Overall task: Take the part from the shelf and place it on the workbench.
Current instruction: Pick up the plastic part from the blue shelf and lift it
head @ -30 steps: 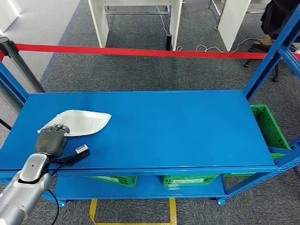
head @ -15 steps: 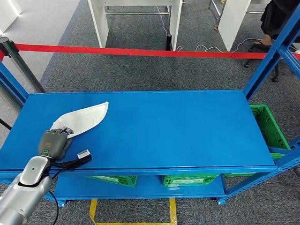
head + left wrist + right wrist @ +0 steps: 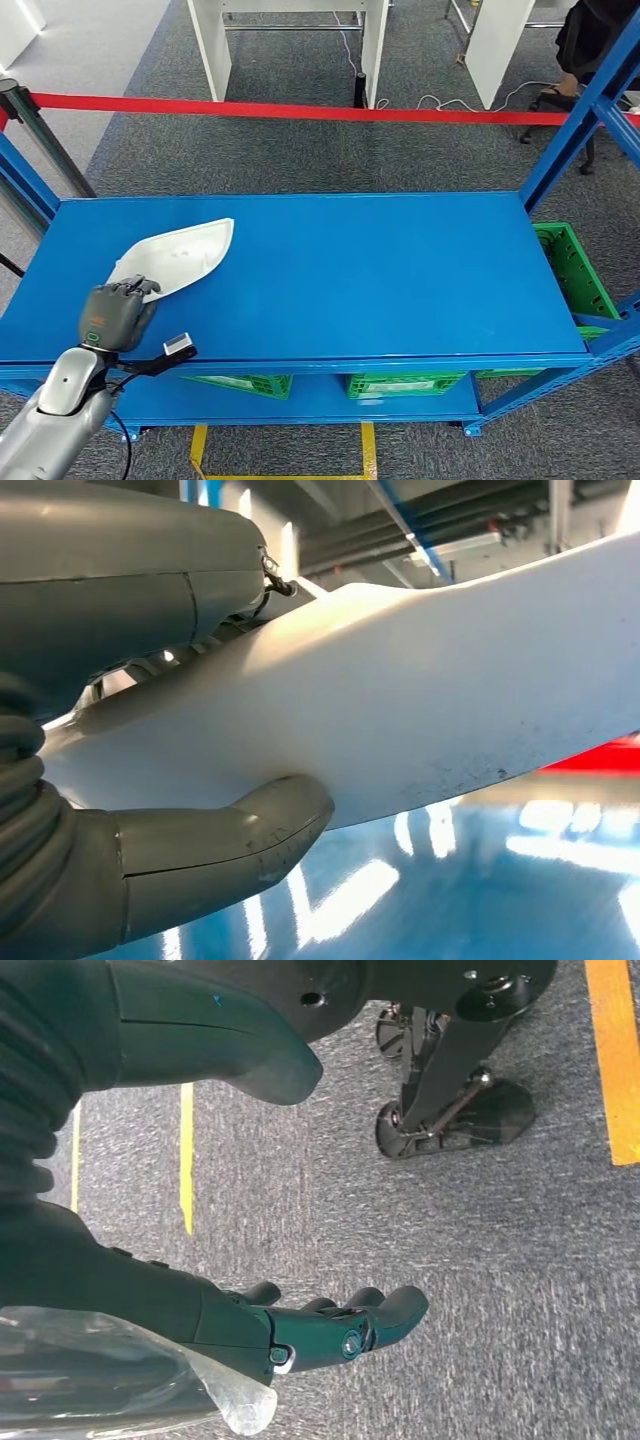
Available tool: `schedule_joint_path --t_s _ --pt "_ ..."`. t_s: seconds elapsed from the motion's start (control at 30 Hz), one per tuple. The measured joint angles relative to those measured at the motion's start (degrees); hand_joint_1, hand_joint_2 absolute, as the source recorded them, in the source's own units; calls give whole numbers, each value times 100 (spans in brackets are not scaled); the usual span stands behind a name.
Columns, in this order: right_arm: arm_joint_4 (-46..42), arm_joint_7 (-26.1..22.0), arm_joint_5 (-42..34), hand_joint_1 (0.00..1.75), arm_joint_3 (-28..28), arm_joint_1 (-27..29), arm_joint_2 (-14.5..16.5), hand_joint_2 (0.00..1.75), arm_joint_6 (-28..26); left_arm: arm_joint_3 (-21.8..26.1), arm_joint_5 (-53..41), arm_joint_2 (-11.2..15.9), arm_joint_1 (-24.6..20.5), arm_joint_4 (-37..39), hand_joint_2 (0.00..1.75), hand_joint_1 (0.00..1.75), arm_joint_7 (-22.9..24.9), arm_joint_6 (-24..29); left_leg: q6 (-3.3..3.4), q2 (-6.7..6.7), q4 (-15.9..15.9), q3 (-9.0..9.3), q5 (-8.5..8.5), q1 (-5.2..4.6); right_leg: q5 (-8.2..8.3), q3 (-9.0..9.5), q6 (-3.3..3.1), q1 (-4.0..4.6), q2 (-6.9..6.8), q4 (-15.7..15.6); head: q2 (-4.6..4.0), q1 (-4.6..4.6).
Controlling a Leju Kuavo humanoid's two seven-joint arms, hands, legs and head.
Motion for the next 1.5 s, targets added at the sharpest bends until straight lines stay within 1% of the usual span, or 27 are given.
schedule_joint_path --t_s 0.07,0.1,0.2,0.23,0.37,0.53,0.63,0.7,0.77,0.83,0.87,0.9,0.93,0.97,1.03,1.07,1.1,1.17,1.2,1.23,1.27,1.3,1.37,1.4,1.43,1.47,1.5 --pt "0 -7 -15 0 0 0 0 175 -8 27 209 -12 52 -106 175 175 -120 -1 0 0 0 0 0 0 0 -1 0 0 0 0 0 -1" --pt "0 -29 -45 0 -2 3 0 175 -27 96 590 -66 197 -366 175 175 -345 8 0 1 0 0 -1 0 0 -2 0 0 1 0 0 -1" --pt "0 -205 -219 0 -45 32 0 175 -186 477 2619 -586 1104 -1947 175 175 -1695 80 1 1 0 -3 -5 -2 -1 -5 1 -1 0 -2 0 -1" --pt "0 -253 -254 0 -61 42 0 175 -233 562 3017 -746 1329 -2341 175 175 -1989 96 1 1 0 -4 -6 -2 -1 -6 1 -1 0 -3 0 0" --pt "-1 -369 -281 0 -96 71 0 175 -351 691 3223 -990 1669 -2961 175 175 -2232 96 5 0 10 -4 -9 -16 7 -4 13 -12 -2 -12 0 -2" --pt "-13 -849 -355 0 -126 125 0 175 -664 927 3409 -1359 2171 -3660 175 175 -2684 99 23 1 20 -5 -19 -35 12 -4 31 -31 -1 -13 0 -2" --pt "-20 -950 -369 0 -165 145 0 175 -759 1035 3471 -1536 2424 -3930 175 175 -2803 101 64 -1 26 -8 -20 -62 22 1 76 -58 -5 -25 0 -4" --pt "-26 -963 -372 0 -184 152 -1 175 -768 1071 3488 -1620 2504 -4040 175 175 -2815 101 123 5 -33 6 36 -47 -2 -7 117 -62 -6 -17 0 -2" --pt "-37 -928 -360 0 -192 157 -5 175 -773 1096 3495 -1701 2535 -4103 175 175 -2860 103 184 15 -106 16 108 -13 -253 -142 134 -56 -3 279 0 9" --pt "-42 -854 -328 0 -192 165 -19 175 -775 1121 3497 -1794 2549 -4127 175 175 -2963 106 203 18 -121 -6 139 -6 -654 -437 137 -58 -4 977 0 14" --pt "-42 -827 -315 0 -192 169 -25 175 -761 1137 3503 -1848 2556 -4131 175 175 -3020 107 198 18 -118 -21 147 -8 -778 -571 142 -59 -4 1305 0 13" --pt "-42 -822 -311 0 -193 173 -32 175 -722 1158 3523 -1909 2566 -4140 175 175 -3074 108 190 19 -114 -30 155 -8 -799 -639 146 -61 -5 1488 0 11" --pt "-42 -841 -322 0 -194 174 -40 175 -654 1186 3553 -1971 2578 -4158 175 175 -3117 108 180 18 -109 -37 161 -6 -699 -602 146 -62 -6 1444 0 12" --pt "-42 -886 -344 0 -196 171 -49 175 -557 1221 3594 -2034 2590 -4181 175 175 -3155 109 168 18 -100 -40 165 -1 -507 -456 145 -65 -6 1176 0 11" --pt "-40 -1020 -408 0 -203 151 -70 175 -348 1295 3681 -2139 2617 -4243 175 175 -3198 111 122 13 -72 -57 168 1 -179 -38 135 -65 4 393 0 14" --pt "-40 -1091 -435 0 -209 134 -76 175 -262 1329 3719 -2180 2629 -4275 175 175 -3208 113 84 9 -56 -72 180 -3 -102 105 122 -59 15 127 0 12" --pt "-39 -1145 -455 0 -218 117 -79 175 -198 1361 3749 -2213 2641 -4305 175 175 -3214 113 41 4 -43 -90 197 -9 -91 167 110 -52 25 3 0 13" --pt "-39 -1214 -471 0 -234 97 -85 175 -124 1419 3785 -2265 2666 -4356 175 175 -3220 115 -41 -5 -34 -115 249 -9 -56 138 56 -37 33 -11 0 10" --pt "-40 -1228 -471 0 -240 91 -89 175 -111 1444 3791 -2282 2678 -4374 175 175 -3221 115 -76 -7 -18 -132 230 0 -29 105 11 -40 22 -20 0 12" --pt "-40 -1235 -466 0 -244 84 -93 175 -106 1468 3792 -2295 2688 -4388 175 175 -3221 116 -112 -6 49 -164 141 8 4 64 -44 -43 10 -27 0 2" --pt "-42 -1241 -446 0 -245 77 -98 175 -117 1493 3791 -2308 2698 -4398 175 175 -3221 116 -144 -5 219 -230 -34 16 45 19 -100 -51 -7 -37 0 -7" --pt "-44 -1249 -403 0 -245 70 -103 175 -152 1520 3786 -2323 2715 -4408 175 175 -3221 116 -174 -1 498 -326 -280 25 83 -29 -139 -52 -22 -38 0 -18" --pt "-50 -1282 -245 0 -224 65 -113 175 -309 1612 3737 -2376 2813 -4468 175 175 -3221 116 -212 2 1225 -526 -738 36 174 -147 -177 -40 -41 -32 0 -30" --pt "-52 -1299 -146 0 -197 63 -116 175 -417 1680 3709 -2411 2907 -4537 175 175 -3221 116 -216 2 1465 -550 -823 39 222 -216 -181 -32 -44 -28 0 -33" --pt "-55 -1304 -42 0 -159 61 -119 175 -537 1766 3687 -2454 3025 -4638 175 175 -3221 116 -209 2 1511 -480 -780 40 271 -282 -181 -23 -45 -23 0 -34" --pt "-56 -1282 66 0 -110 59 -122 175 -664 1854 3680 -2496 3147 -4749 175 175 -3221 116 -190 2 1340 -315 -639 38 314 -339 -177 -15 -44 -19 0 -35" --pt "-57 -1233 170 0 -51 60 -125 175 -802 1939 3686 -2540 3264 -4860 175 175 -3221 116 -158 3 969 -54 -461 32 355 -385 -167 -7 -42 -17 0 -36"
